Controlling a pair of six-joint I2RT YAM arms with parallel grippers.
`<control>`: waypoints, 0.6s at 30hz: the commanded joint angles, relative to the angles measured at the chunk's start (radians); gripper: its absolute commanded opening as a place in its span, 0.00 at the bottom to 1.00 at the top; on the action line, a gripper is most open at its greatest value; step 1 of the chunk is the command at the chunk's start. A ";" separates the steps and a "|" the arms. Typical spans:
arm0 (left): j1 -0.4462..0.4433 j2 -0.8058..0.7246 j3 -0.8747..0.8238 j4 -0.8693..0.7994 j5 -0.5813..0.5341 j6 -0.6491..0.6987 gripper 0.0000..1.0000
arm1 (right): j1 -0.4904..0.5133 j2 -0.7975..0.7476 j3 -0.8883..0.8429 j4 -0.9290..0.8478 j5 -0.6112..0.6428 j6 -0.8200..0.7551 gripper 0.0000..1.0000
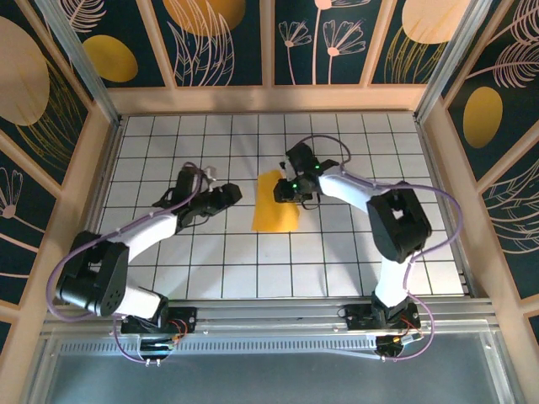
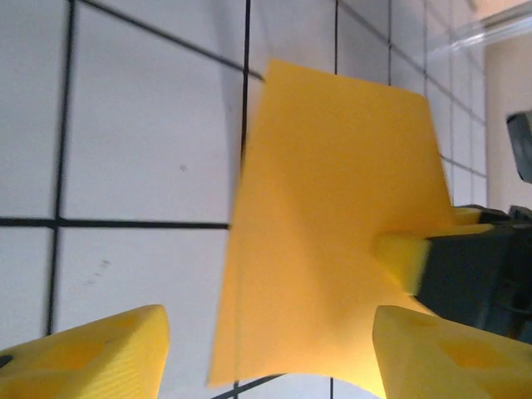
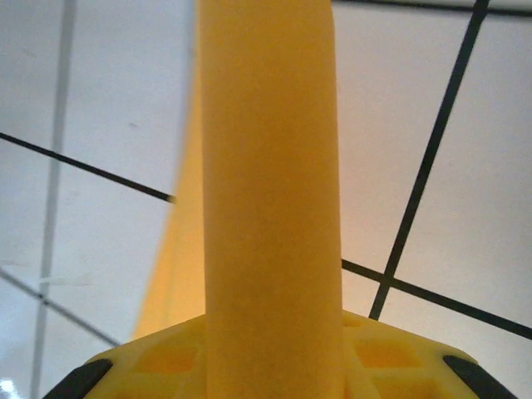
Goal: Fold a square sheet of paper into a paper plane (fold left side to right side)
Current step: Pick up the square sheet of paper from the center of the table, then place a square sheet of paper at the center of the table.
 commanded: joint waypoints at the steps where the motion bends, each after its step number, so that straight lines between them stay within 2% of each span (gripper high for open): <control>1: 0.062 -0.089 -0.075 0.182 0.160 0.015 0.75 | -0.049 -0.135 -0.035 0.084 -0.170 0.005 0.30; 5: 0.092 -0.183 -0.142 0.429 0.291 0.009 0.88 | -0.114 -0.264 -0.062 0.134 -0.323 -0.008 0.28; 9: 0.092 -0.226 -0.153 0.623 0.401 -0.007 0.95 | -0.137 -0.373 -0.067 0.188 -0.496 -0.013 0.26; 14: 0.092 -0.228 -0.112 0.746 0.516 -0.016 0.98 | -0.130 -0.449 -0.058 0.262 -0.686 0.028 0.24; 18: 0.092 -0.231 -0.061 0.756 0.578 0.003 0.99 | -0.103 -0.476 -0.047 0.319 -0.781 0.059 0.24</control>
